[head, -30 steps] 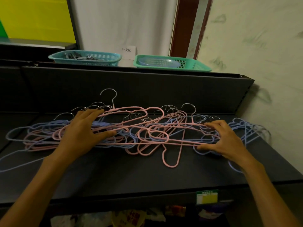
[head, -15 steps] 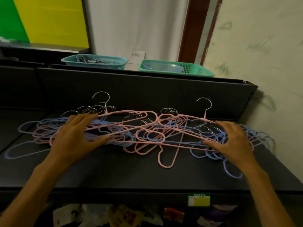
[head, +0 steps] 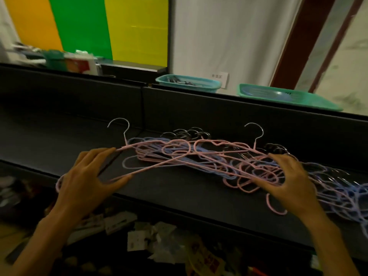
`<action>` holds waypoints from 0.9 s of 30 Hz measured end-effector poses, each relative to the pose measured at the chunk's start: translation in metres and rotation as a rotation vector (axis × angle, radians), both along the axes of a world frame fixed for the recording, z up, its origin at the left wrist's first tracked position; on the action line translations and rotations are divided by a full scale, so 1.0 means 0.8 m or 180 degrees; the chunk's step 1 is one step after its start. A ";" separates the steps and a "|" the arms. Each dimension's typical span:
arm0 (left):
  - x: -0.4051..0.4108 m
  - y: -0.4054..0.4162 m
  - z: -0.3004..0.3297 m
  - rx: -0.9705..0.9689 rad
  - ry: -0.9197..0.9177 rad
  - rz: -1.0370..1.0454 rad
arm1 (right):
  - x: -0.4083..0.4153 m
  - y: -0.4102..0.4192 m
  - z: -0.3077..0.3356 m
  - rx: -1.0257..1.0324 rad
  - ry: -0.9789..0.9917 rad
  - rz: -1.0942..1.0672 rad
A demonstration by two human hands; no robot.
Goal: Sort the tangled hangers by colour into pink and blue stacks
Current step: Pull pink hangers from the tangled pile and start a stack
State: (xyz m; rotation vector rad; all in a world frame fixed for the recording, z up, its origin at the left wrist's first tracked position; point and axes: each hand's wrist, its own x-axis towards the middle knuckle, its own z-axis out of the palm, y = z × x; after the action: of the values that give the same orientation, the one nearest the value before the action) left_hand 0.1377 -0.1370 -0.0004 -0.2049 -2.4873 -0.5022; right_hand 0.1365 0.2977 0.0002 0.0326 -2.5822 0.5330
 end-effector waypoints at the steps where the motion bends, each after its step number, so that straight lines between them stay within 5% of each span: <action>1: 0.006 -0.025 -0.001 -0.0001 -0.0011 0.0030 | -0.002 -0.027 0.000 -0.0056 -0.0030 0.0028; 16: 0.052 -0.413 -0.030 0.0117 -0.0088 0.0535 | -0.065 -0.444 -0.023 -0.0327 -0.0172 0.0667; 27: -0.040 -0.615 -0.036 -0.0108 -0.0201 0.0592 | -0.190 -0.661 -0.038 -0.0123 -0.0131 0.0683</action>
State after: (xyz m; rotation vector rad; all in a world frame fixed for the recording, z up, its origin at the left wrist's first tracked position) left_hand 0.1053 -0.6287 -0.0294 0.0297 -2.5459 -0.3945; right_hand -0.0154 -0.2307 -0.0304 0.2911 -2.6234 0.6674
